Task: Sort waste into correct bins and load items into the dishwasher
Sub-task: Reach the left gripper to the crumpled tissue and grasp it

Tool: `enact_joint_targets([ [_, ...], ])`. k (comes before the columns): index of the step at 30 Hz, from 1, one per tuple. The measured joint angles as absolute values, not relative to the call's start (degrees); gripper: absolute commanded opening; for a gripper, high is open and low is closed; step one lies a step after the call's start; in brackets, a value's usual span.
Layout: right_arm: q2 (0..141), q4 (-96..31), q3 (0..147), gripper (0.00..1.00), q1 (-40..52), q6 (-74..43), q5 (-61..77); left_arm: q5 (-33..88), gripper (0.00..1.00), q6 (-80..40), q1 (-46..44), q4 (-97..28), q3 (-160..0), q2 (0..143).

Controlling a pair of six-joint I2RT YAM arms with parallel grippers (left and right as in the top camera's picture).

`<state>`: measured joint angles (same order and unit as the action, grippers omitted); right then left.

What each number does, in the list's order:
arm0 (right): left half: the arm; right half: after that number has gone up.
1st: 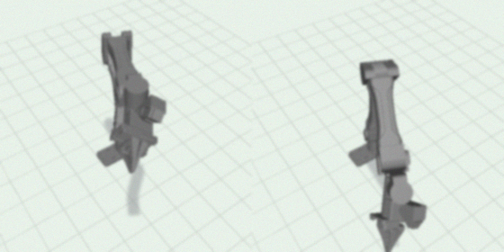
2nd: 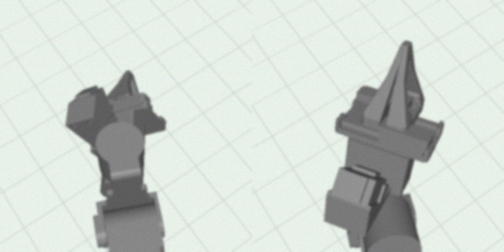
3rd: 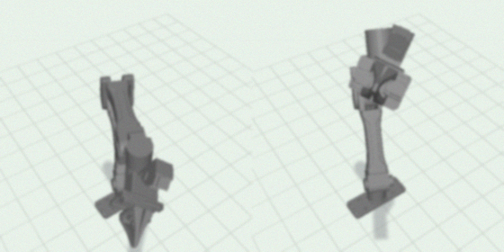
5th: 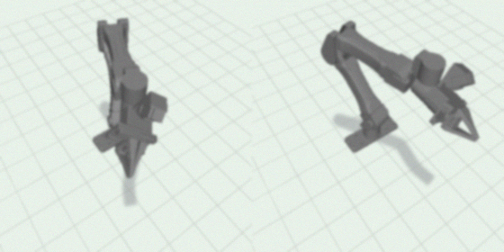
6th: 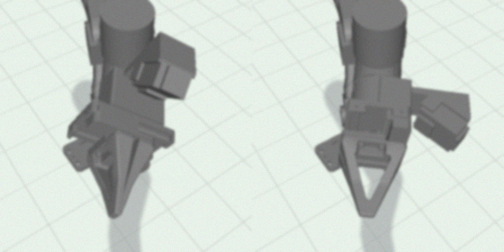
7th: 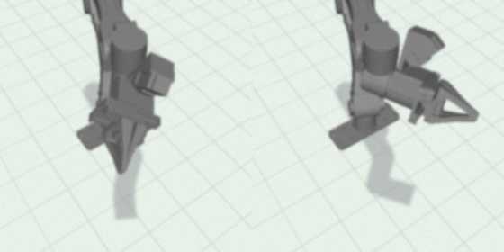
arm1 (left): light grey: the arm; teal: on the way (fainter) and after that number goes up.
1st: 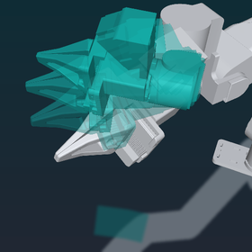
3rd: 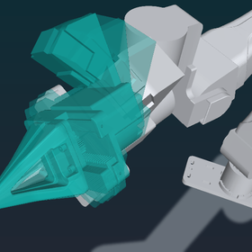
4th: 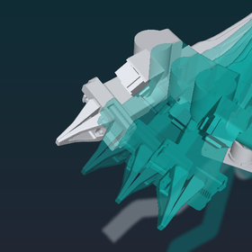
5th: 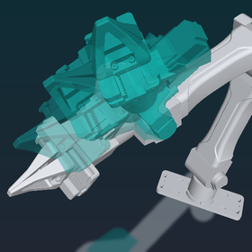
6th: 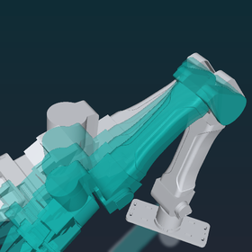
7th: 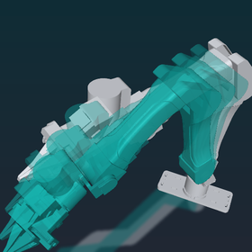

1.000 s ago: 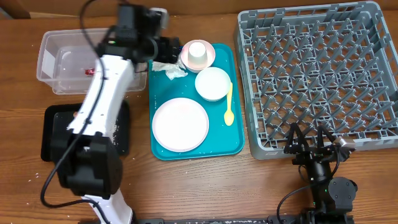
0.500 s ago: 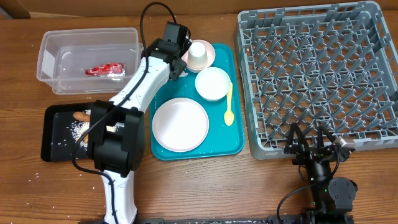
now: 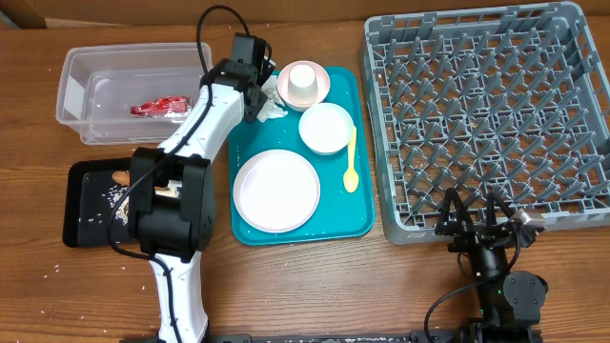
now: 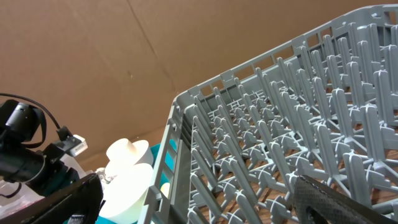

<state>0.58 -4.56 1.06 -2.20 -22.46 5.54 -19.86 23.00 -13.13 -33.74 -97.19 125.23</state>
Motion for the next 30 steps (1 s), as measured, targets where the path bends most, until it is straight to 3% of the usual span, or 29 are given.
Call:
enact_joint_targets([
  [4, 0.6, -4.6, 1.1, 1.00, -2.2, -22.5, 5.5, -18.2, 0.47, 23.7, -13.1, -33.1, -97.2, 125.3],
  [12, 0.6, -4.6, 1.1, 1.00, -2.2, -22.5, 5.5, -12.6, 0.47, 24.0, -13.1, -33.1, -97.2, 125.4],
  [24, 0.6, -4.5, 1.1, 1.00, -2.2, -22.5, 5.5, -11.3, 0.39, 24.0, -12.0, -33.1, -97.2, 126.1],
  [30, 0.6, -4.5, 1.1, 1.00, -2.2, -22.4, 5.5, -11.3, 0.08, 24.2, -11.2, -32.5, -97.2, 126.7],
])
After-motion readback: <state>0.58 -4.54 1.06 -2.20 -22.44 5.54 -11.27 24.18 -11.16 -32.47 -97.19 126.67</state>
